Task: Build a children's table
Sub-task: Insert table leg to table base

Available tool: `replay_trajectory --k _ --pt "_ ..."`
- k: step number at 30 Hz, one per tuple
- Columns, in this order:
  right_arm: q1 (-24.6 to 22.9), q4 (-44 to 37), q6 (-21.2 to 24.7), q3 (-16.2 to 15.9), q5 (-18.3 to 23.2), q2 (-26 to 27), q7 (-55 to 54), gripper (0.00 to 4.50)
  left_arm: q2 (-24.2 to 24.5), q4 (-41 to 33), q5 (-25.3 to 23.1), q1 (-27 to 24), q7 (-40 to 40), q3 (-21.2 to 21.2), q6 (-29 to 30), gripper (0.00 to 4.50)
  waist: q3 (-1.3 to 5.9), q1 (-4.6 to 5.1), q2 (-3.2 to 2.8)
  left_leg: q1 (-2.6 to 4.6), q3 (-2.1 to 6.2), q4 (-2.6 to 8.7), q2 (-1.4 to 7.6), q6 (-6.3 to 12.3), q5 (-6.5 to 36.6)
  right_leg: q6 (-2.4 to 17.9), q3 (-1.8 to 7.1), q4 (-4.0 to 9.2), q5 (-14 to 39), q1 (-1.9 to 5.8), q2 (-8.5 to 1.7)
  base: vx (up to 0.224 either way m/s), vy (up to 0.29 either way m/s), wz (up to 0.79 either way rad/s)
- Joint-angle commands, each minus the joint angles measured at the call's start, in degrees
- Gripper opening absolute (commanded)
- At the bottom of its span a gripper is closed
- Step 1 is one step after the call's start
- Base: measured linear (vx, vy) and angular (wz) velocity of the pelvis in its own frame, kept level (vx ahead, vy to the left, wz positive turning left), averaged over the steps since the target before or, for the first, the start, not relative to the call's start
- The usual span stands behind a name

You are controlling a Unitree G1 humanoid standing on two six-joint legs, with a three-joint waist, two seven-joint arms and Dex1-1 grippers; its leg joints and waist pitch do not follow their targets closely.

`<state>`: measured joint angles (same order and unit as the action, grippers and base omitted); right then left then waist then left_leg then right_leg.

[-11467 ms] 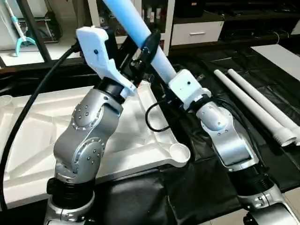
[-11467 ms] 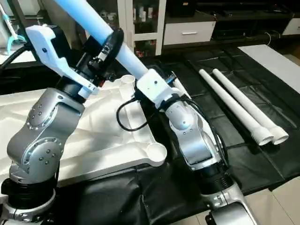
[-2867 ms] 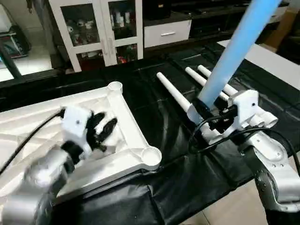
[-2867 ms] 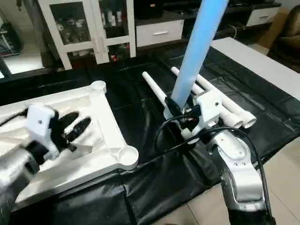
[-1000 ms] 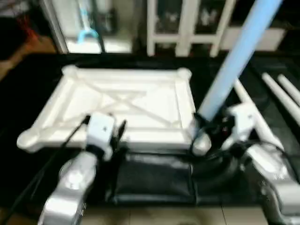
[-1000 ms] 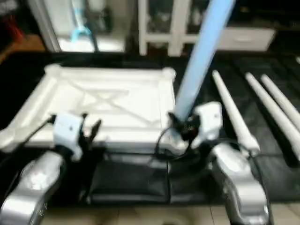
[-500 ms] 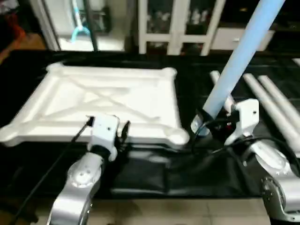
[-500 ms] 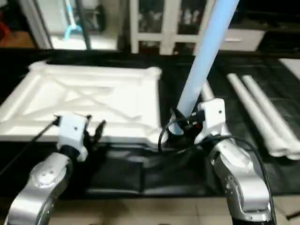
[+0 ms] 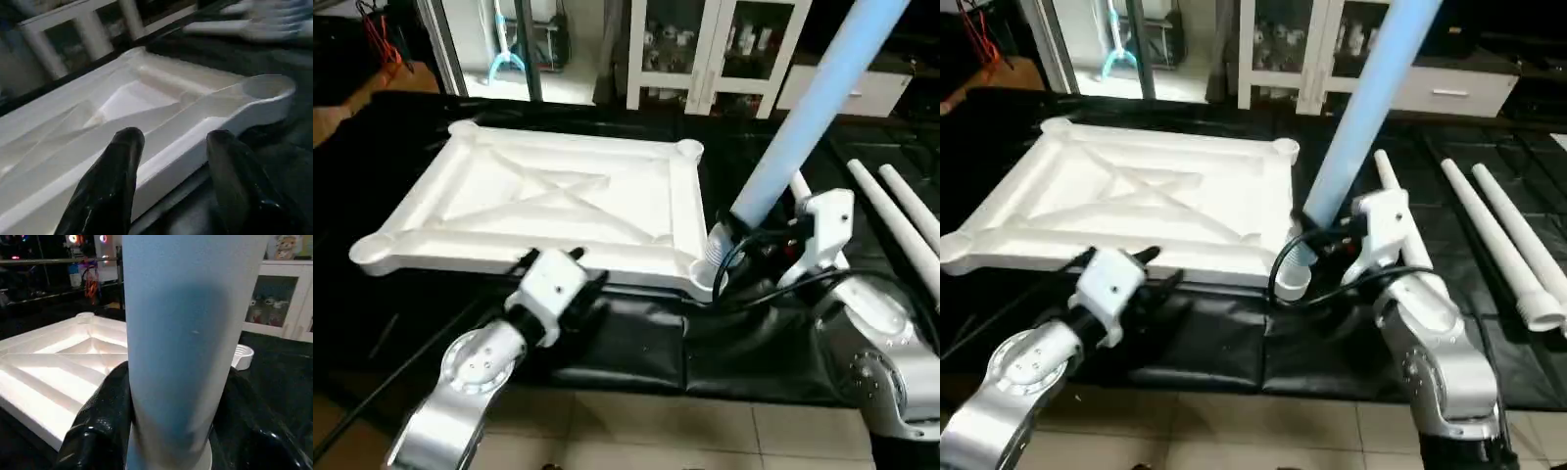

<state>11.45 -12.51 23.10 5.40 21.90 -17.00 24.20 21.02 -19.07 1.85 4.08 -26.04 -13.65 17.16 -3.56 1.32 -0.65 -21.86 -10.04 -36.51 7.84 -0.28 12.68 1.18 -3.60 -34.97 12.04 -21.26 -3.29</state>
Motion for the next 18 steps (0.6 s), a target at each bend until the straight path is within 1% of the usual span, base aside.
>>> replay_trajectory --k 1,2,3,4,5,6,7,8,9,10,11,12,13,14,15,16,17,18 --pt "1.6 0.8 -2.5 1.2 0.0 -1.0 1.7 1.87 0.8 0.7 3.5 2.7 -5.0 0.4 -1.5 2.74 2.09 0.61 -0.06 2.18 3.38 6.46 5.37 -5.32 25.0 5.8 3.81 5.68 25.2 -0.22 -5.65 0.0 0.0 0.0" --pt "1.8 1.1 -1.9 0.9 0.6 -1.5 2.7 1.87 1.1 1.6 3.8 4.2 -6.0 0.4 -1.9 2.77 2.24 0.9 -0.09 1.67 3.58 6.91 5.54 -5.76 24.6 5.4 3.65 5.19 22.0 0.06 -5.26 0.0 0.0 0.0" --pt "1.9 1.2 -1.6 0.9 0.8 -1.6 3.0 1.87 1.1 2.1 3.7 4.7 -6.2 0.4 -2.1 2.89 2.28 0.97 -0.06 1.54 3.59 6.99 5.58 -5.7 24.3 5.5 3.62 5.01 20.7 0.14 -5.21 0.0 0.0 0.0" --pt "2.0 1.3 -1.4 0.8 1.0 -1.7 3.4 1.87 1.0 2.7 3.6 5.3 -6.4 0.4 -2.3 2.89 2.28 1.01 0.01 1.54 3.45 6.97 5.51 -5.53 24.1 5.6 3.65 5.0 19.9 0.09 -5.19 0.0 0.0 0.0" --pt "2.0 1.0 -1.0 0.7 1.7 -1.4 3.7 1.87 -0.2 3.7 3.7 6.4 -4.9 1.3 -1.1 3.14 2.35 1.06 -1.11 1.97 3.18 6.87 5.42 -6.0 24.6 5.9 3.7 5.23 18.4 -0.19 -5.08 0.0 0.0 0.0" --pt "2.0 1.0 -1.0 0.7 1.7 -1.4 3.7 1.87 -0.2 3.7 3.7 6.5 -4.8 1.3 -1.0 3.14 2.6 1.37 -0.56 1.28 3.29 6.73 5.34 -5.34 23.0 6.7 3.8 4.82 16.5 0.62 -5.35 0.0 0.0 0.0" --pt "1.2 -0.2 -0.2 0.1 0.6 -1.5 2.3 1.87 -2.8 3.9 3.2 6.8 0.8 3.3 1.5 3.17 2.7 1.34 -0.93 1.03 3.28 6.6 5.32 -4.79 21.7 7.1 3.93 4.69 15.8 0.84 -5.6 0.0 0.0 0.0" --pt "1.1 -0.3 -0.1 0.1 0.5 -1.5 2.1 1.87 -3.0 3.8 3.3 6.7 1.3 3.5 1.8 3.22 2.77 1.62 -0.72 1.08 2.96 6.25 5.35 -3.66 19.6 8.1 4.02 4.75 14.7 0.71 -5.56 0.0 0.0 0.0" --pt "-0.2 -1.6 -0.1 0.1 0.2 -1.1 1.1 1.87 -5.1 3.1 3.3 5.8 5.0 5.1 2.9 3.22 2.8 1.67 -0.83 1.05 2.74 5.9 5.27 -2.52 18.5 8.8 4.15 5.02 16.0 0.74 -5.67 0.0 0.0 0.0" --pt "-0.9 -2.2 -0.4 0.3 0.5 -0.8 0.9 1.87 -6.1 2.7 3.4 5.2 6.4 5.9 3.2 3.22 2.8 1.77 -0.72 0.81 2.65 5.83 5.28 -2.0 17.6 9.0 4.23 5.11 16.0 0.92 -5.75 0.0 0.0 0.0" --pt "-1.7 -2.8 -0.6 0.6 0.7 -0.4 0.5 1.87 -7.3 2.7 3.3 4.7 8.4 7.1 4.6 3.22 2.89 1.72 -0.65 0.36 2.74 5.73 5.34 -0.78 15.8 9.2 4.17 5.1 15.6 1.18 -5.77 0.0 0.0 0.0" --pt "-2.6 -3.5 -0.3 0.4 0.4 -0.3 -0.1 1.87 -8.6 2.5 3.6 3.8 10.1 8.2 3.8 3.22 3.04 1.73 -0.63 0.43 2.61 5.6 5.42 0.12 14.2 9.7 4.09 5.04 14.3 1.06 -5.6 0.0 0.0 0.0" --pt "-3.3 -4.2 -0.1 0.2 0.4 -0.2 -0.3 1.87 -9.6 1.9 3.8 2.9 11.3 9.0 3.6 3.22 3.06 1.73 -0.56 0.31 2.56 5.55 5.4 0.62 13.5 9.8 4.01 5.06 13.7 1.19 -5.57 0.0 0.0 0.0" --pt "-4.2 -4.9 0.1 0.0 0.3 0.0 -0.5 1.87 -10.7 1.4 4.2 1.9 12.6 9.9 3.1 3.22 3.2 1.75 -0.63 0.06 2.63 5.52 5.47 1.44 12.0 10.2 3.93 4.86 12.4 1.46 -5.65 0.0 0.0 0.0" --pt "-4.8 -5.5 0.3 0.0 0.0 0.2 -1.0 1.87 -11.4 0.5 4.4 0.8 13.6 10.5 3.4 3.22 3.31 1.74 -0.63 0.14 2.57 5.46 5.6 2.24 10.5 10.6 3.84 4.79 10.3 1.42 -5.52 0.0 0.0 0.0" --pt "-6.2 -6.8 0.2 0.0 -0.3 0.9 -2.1 1.87 -13.2 -1.5 4.6 -1.9 15.4 11.5 4.5 3.22 3.55 2.06 -0.72 2.37 0.67 4.3 6.31 0.03 11.4 9.7 5.16 5.94 11.6 -0.21 -4.04 0.056 -0.003 -0.14" --pt "-7.0 -7.4 0.0 -0.2 -0.8 1.2 -2.7 1.87 -13.9 -2.6 4.3 -3.6 16.2 11.7 5.4 3.22 3.44 1.78 -0.21 2.57 0.5 4.28 5.82 -2.05 13.3 9.2 4.96 5.42 13.5 0.15 -3.35 0.056 -0.003 -0.14" --pt "-7.7 -7.8 -0.3 -0.4 -1.2 1.4 -3.0 1.87 -14.1 -3.5 3.8 -5.1 16.6 11.3 5.7 3.22 2.73 1.68 -0.39 3.6 -0.43 4.53 5.59 -4.51 18.4 7.1 5.28 6.22 20.3 -0.75 -1.7 0.057 0.004 -0.31"
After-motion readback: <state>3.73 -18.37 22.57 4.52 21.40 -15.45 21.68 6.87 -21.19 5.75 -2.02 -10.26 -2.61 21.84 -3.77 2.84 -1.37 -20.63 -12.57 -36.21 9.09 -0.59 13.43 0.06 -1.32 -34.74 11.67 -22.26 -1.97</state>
